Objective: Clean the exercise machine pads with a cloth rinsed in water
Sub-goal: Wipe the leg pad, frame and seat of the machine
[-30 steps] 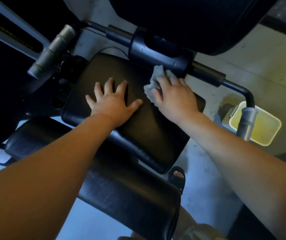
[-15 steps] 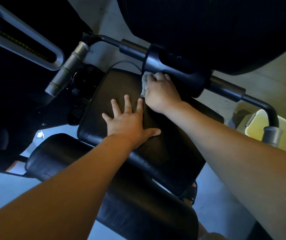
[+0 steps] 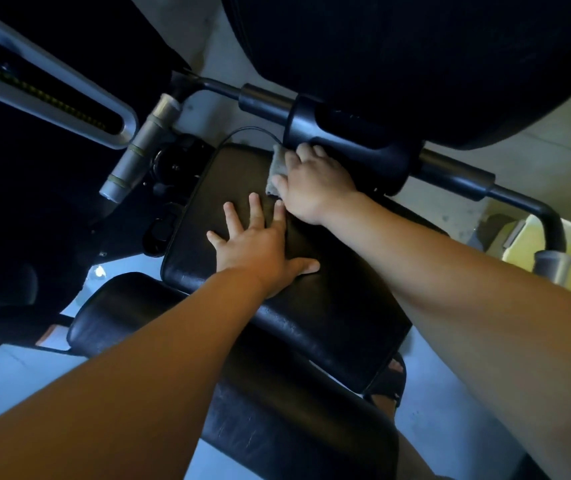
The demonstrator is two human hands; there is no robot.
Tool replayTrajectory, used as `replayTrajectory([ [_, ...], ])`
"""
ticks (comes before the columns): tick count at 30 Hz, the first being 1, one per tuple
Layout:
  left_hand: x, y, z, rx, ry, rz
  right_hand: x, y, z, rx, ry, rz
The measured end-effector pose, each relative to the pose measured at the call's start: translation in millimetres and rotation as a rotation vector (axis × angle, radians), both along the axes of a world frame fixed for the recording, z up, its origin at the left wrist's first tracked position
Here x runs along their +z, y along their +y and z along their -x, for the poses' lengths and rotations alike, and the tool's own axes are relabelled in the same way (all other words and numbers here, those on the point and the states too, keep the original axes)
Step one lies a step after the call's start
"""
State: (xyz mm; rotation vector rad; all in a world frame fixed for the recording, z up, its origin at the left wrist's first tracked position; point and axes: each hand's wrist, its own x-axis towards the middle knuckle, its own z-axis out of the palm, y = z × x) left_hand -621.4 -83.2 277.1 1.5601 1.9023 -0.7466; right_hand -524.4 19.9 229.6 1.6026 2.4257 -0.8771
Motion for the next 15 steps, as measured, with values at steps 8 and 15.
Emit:
replayTrajectory([
  [8, 3.7, -2.0, -3.8, 0.015, 0.016, -0.005, 3.5, -26.4, -74.9, -0.077, -0.102, -0.017],
  [15, 2.1, -6.7, -6.3, 0.028, 0.004, -0.052, -2.6, -54.3, -128.1, -0.223, -0.056, 0.035],
])
